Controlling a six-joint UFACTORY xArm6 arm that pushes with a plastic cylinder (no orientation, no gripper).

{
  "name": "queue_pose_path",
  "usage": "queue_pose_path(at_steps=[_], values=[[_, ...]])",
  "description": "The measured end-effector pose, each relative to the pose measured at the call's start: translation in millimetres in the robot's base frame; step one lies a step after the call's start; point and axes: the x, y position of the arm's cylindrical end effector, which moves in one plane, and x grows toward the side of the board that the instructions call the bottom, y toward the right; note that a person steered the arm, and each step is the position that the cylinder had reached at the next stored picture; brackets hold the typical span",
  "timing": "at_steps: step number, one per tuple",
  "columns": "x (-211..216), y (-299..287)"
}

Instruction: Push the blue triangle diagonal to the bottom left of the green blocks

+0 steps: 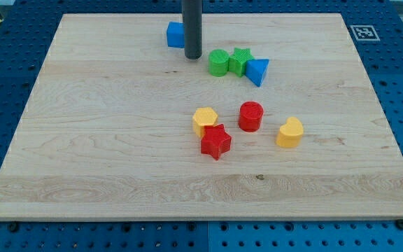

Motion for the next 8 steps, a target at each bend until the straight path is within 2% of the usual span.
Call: queue_pose_path(at_steps=[1, 3, 4, 5, 8], values=[[-20, 8], [-51, 122], [-49, 123], [-4, 128], [42, 128]])
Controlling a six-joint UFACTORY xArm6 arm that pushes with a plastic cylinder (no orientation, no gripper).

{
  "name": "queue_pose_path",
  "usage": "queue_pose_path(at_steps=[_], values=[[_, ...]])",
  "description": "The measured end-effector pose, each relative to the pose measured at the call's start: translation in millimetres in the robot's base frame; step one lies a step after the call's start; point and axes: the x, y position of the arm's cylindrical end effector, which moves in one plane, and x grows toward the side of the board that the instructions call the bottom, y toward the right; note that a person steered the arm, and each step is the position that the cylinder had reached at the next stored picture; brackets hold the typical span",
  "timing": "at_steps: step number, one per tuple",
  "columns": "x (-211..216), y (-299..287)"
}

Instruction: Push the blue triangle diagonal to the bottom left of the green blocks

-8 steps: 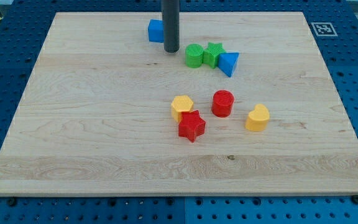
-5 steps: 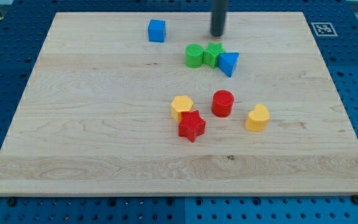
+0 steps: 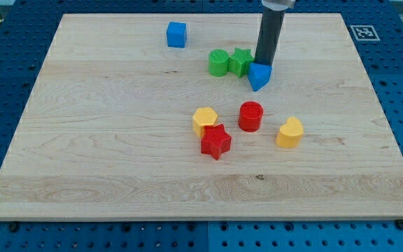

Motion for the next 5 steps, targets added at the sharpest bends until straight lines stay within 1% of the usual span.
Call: queue_pose_path(at_steps=[2, 3, 4, 5], values=[[25, -1], [25, 1], [25, 28], [25, 29]])
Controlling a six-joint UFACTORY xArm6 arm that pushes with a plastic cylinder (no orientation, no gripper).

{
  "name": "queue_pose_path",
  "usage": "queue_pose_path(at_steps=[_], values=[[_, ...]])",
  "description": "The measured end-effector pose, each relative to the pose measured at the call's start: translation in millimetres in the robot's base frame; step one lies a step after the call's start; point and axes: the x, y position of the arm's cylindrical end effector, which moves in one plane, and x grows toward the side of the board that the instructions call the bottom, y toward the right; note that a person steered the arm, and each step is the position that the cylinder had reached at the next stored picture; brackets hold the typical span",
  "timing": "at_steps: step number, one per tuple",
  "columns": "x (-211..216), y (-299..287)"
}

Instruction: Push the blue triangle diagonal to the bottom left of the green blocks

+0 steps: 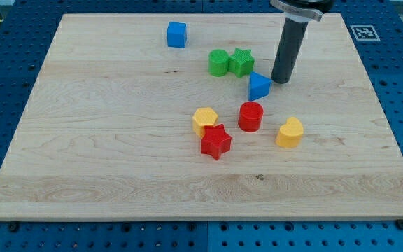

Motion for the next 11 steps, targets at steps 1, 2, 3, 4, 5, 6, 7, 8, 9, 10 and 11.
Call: queue_pose_path(at_steps=[1, 2, 3, 4, 5, 6, 7, 8, 9, 10, 11], values=[[13, -1], [18, -1], [25, -11], [51, -61], [60, -79], [60, -79], [53, -67], [36, -66], [37, -90], [37, -142], [37, -144]])
